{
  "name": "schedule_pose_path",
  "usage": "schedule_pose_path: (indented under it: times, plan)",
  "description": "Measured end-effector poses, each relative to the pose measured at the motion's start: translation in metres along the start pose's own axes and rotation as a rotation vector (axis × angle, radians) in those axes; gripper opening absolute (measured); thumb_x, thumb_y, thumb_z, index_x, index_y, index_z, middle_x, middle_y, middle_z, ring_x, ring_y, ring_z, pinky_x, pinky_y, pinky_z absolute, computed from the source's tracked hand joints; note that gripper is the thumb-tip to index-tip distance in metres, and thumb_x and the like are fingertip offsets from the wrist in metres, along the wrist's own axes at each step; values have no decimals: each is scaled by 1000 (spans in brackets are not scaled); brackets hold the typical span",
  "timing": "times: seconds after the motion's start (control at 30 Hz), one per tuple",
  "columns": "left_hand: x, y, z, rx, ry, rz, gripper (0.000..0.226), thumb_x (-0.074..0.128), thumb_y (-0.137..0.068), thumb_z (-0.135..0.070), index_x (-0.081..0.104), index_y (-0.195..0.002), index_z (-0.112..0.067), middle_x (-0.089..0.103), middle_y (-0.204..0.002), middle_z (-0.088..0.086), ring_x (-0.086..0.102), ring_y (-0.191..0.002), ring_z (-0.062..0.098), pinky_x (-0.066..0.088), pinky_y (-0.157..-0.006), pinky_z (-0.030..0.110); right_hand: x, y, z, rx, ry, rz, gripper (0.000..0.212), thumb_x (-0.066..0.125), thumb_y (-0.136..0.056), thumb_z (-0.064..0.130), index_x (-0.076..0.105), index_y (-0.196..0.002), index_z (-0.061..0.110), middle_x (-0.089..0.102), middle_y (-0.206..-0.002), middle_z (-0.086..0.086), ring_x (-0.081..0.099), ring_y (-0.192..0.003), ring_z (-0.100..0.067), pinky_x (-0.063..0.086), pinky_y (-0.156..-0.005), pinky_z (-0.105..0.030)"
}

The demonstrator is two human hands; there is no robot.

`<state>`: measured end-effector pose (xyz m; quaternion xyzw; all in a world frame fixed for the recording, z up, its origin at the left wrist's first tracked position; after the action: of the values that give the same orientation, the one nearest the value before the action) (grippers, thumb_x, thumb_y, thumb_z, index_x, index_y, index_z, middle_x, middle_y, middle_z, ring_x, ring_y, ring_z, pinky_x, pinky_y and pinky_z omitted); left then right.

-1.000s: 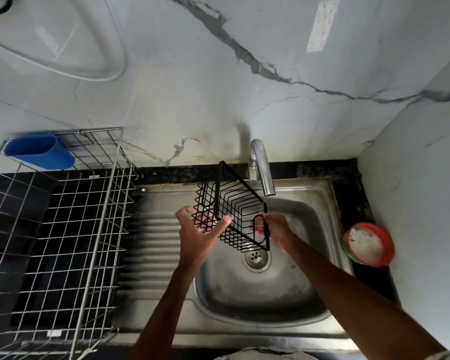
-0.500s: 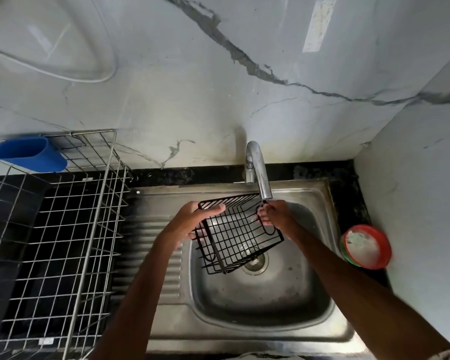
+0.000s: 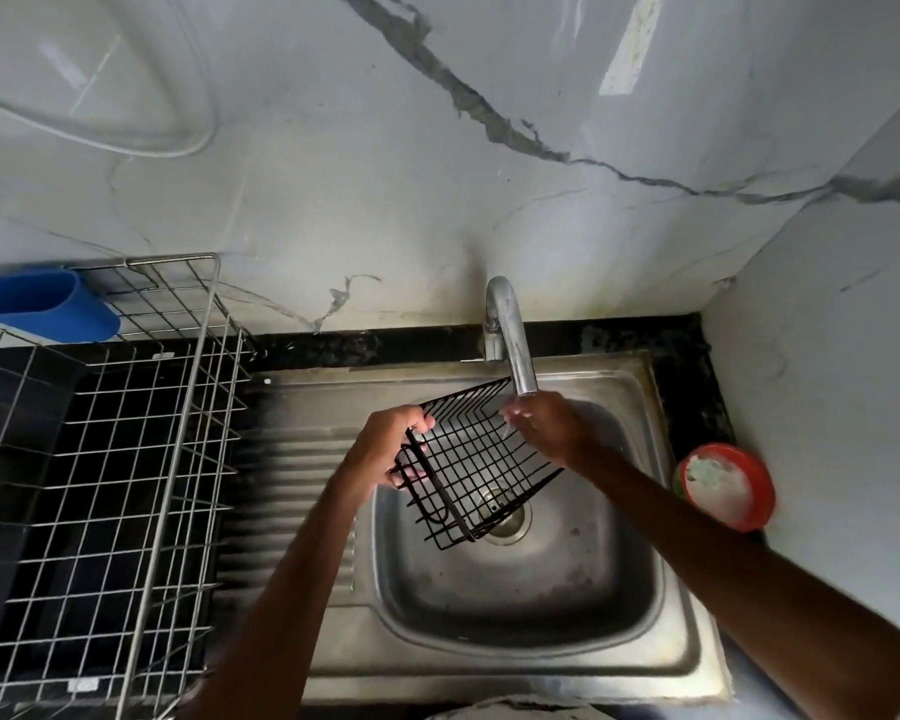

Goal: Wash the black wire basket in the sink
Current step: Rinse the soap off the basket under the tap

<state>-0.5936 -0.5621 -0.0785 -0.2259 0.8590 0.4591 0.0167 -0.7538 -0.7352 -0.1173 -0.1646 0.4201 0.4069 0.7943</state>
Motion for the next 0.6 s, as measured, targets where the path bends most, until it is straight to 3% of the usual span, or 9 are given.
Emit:
schedule_pose_path:
  times: [0.1,0.17,0.23,0.3,0.33,0.4,0.47,0.5,0.6]
  plan:
    - [-1,-3,-5,11,-66,28,25,56,-90,-20,76,-106,-19,71,-120,18,66,-79,29,51,-68,30,19,0,5,-132,88,249,19,64,-97,10,68,-115,13,70,-102,-7,62,-73,3,55,-70,-13]
    - [-2,-5,-7,19,-84,24,23,58,-87,-21,79,-98,-25,73,-116,15,68,-80,31,51,-69,31,36,-1,1,-261,302,300,47,84,-78,7,69,-123,7,70,-118,-16,72,-98,-12,59,-90,-29]
    - [-6,-8,-11,70,-84,-8,21,61,-83,-25,80,-89,-31,76,-109,12,73,-85,34,55,-70,33,52,1,-4,-443,724,283,65,85,-77,26,62,-134,6,59,-141,-17,45,-141,-29,31,-119,-43]
    - [-11,-9,-15,130,-59,-62,22,63,-75,-35,80,-89,-34,77,-105,11,74,-90,32,59,-77,43,62,6,-12,-454,910,411,63,73,-88,42,57,-138,7,43,-155,-19,2,-155,-29,-8,-125,-45]
    - [-13,-10,-16,149,-53,-83,25,64,-71,-40,80,-90,-34,77,-103,10,74,-91,32,59,-78,45,64,10,-18,-411,944,516,61,69,-91,45,58,-137,8,39,-156,-19,-4,-155,-31,-18,-123,-44]
    - [-13,-10,-17,176,-64,-100,28,64,-68,-47,78,-90,-37,77,-102,8,74,-97,37,58,-76,43,68,23,-19,-448,1016,587,65,50,-101,51,45,-148,7,26,-161,-20,0,-152,-32,-23,-120,-42]
    - [-11,-10,-15,198,-92,-90,31,64,-66,-53,77,-89,-38,77,-99,4,74,-101,38,62,-80,50,73,29,-8,-553,914,498,73,22,-106,56,17,-159,7,2,-166,-15,-8,-152,-25,-18,-118,-36]
    - [-10,-10,-14,208,-111,-81,31,63,-66,-55,77,-89,-38,77,-98,3,74,-100,38,62,-82,54,73,36,-6,-530,822,578,76,14,-104,59,10,-160,9,-4,-166,-11,-12,-152,-21,-16,-118,-33]
    - [-8,-8,-15,247,-167,-35,26,61,-74,-54,75,-90,-39,76,-100,-2,74,-99,34,61,-84,55,74,52,-5,-530,718,700,87,-2,-93,67,2,-160,11,-7,-168,-9,-19,-149,-16,-15,-117,-29]
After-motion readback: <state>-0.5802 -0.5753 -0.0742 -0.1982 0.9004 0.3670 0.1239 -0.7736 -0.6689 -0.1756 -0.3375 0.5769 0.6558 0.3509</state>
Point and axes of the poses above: each hand's wrist, its own y-axis away from the middle knuckle, its own x-axis out of the palm, z = x × y, the point moved 9 cm from there along -y, towards the middle knuckle
